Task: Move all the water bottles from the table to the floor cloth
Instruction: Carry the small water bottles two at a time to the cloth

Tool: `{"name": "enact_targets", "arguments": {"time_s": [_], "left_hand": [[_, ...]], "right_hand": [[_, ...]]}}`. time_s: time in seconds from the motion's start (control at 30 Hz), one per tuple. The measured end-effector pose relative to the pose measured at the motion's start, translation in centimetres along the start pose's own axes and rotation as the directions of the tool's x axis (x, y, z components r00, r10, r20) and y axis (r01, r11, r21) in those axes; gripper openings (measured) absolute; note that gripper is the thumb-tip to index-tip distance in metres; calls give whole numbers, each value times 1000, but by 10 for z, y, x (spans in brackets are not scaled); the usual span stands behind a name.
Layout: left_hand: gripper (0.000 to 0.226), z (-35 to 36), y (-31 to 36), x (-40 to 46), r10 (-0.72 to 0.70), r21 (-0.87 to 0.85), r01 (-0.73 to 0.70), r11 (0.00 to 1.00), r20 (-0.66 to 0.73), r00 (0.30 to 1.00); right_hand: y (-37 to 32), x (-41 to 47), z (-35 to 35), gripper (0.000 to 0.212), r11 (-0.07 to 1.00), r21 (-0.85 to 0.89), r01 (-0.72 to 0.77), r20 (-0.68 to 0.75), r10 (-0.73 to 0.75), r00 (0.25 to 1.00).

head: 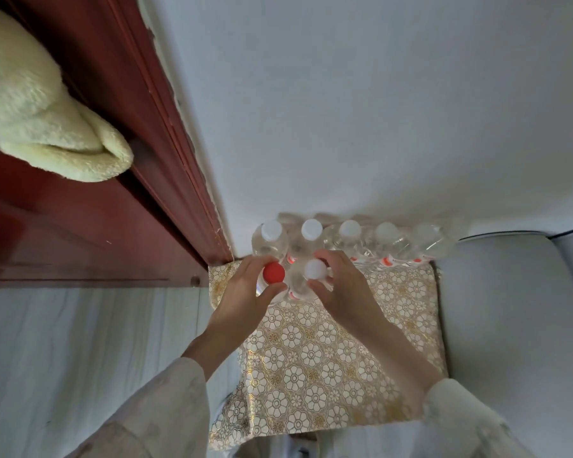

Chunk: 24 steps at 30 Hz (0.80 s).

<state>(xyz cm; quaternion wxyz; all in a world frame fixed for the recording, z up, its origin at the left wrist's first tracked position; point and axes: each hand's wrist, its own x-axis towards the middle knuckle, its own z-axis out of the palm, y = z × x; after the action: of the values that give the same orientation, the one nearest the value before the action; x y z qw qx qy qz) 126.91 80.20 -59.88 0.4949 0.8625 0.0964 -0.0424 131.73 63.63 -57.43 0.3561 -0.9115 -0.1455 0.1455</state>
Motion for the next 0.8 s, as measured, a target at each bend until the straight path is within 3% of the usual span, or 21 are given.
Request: {"name": "enact_targets", "arguments": {"time_s": [0.17,0.3,0.47,0.6,0.8], "left_hand": [[56,-8,5,-5,-124,-94,132,987,83,989],[65,-10,17,-17,-138,-99,146,984,84,987],[56,-10,51,-60,-104,-3,104,995,-99,990],[43,-14,88,-130,-139,-68,126,990,-237,962],[26,-32,135,-247,-261,-213,178,961,-476,840]], "right_hand": [[-4,-14,-9,52,1000,11,-5,45,4,999],[-8,-38,-22,58,999,24,32,53,-33,998],[-18,-66,-49,63,997,-6,72,104,-71,992],[-46,-100,-73,54,993,45,112,156,-118,981],[-122,-162,-97,39,958,128,256,329,-285,900]]}}
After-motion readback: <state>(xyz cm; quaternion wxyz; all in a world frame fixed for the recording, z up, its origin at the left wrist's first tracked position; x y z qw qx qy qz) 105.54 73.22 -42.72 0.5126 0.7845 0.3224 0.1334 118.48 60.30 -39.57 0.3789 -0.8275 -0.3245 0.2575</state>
